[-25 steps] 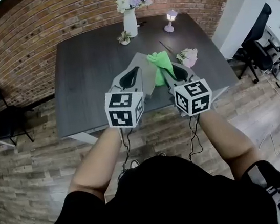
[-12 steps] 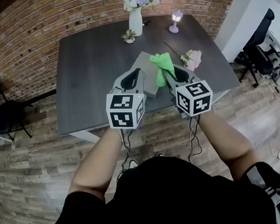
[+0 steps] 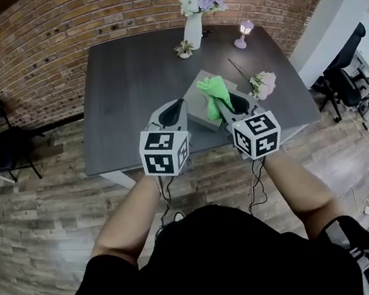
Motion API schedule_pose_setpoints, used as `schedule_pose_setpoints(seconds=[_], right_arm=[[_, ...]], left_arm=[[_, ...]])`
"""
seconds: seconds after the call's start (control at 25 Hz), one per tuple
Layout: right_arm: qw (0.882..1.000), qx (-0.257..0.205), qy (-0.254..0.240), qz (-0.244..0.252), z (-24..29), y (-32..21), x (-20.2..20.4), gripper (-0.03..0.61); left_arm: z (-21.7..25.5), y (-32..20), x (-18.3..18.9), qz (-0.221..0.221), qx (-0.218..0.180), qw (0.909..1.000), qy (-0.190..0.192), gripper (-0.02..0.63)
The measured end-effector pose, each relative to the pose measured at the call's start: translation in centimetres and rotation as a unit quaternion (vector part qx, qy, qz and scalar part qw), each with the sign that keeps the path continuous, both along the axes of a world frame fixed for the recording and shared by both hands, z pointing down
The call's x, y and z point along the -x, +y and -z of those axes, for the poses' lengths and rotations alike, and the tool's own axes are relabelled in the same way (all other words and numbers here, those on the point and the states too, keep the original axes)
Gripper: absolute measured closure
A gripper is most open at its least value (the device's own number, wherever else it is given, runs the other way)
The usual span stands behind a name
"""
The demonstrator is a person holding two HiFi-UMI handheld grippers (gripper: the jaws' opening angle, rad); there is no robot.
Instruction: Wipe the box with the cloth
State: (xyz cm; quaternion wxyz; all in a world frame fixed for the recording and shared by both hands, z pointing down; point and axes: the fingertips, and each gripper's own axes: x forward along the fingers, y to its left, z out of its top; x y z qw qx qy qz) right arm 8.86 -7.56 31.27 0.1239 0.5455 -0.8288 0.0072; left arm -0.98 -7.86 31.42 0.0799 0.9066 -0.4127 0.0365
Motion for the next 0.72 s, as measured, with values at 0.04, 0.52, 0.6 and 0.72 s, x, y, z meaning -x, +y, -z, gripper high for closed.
schedule_pose_setpoints(seconds=[0.04,0.52,0.6,0.72], right_arm=[[1.000,0.003,0.005,0.001,-0.3,0.1,0.5,0.495],[0.998,0.037,0.053,0.022,-4.5,2.2,6.9,0.495],[0.995,0.038,0.081,0.038,-5.3,2.8,7.4,0.495],[0.990,0.041,0.118,0.067,-6.6,3.2,8.1,0.497]], left_arm=[[-0.3,0.1,0.6,-0.001,0.003,1.0000,0.001,0.604],[-4.9,0.5,7.4,0.001,0.053,0.9986,-0.011,0.604],[-5.3,0.4,7.9,0.006,0.060,0.9982,-0.008,0.604],[-6.2,0.2,8.9,0.017,0.069,0.9974,-0.012,0.604]])
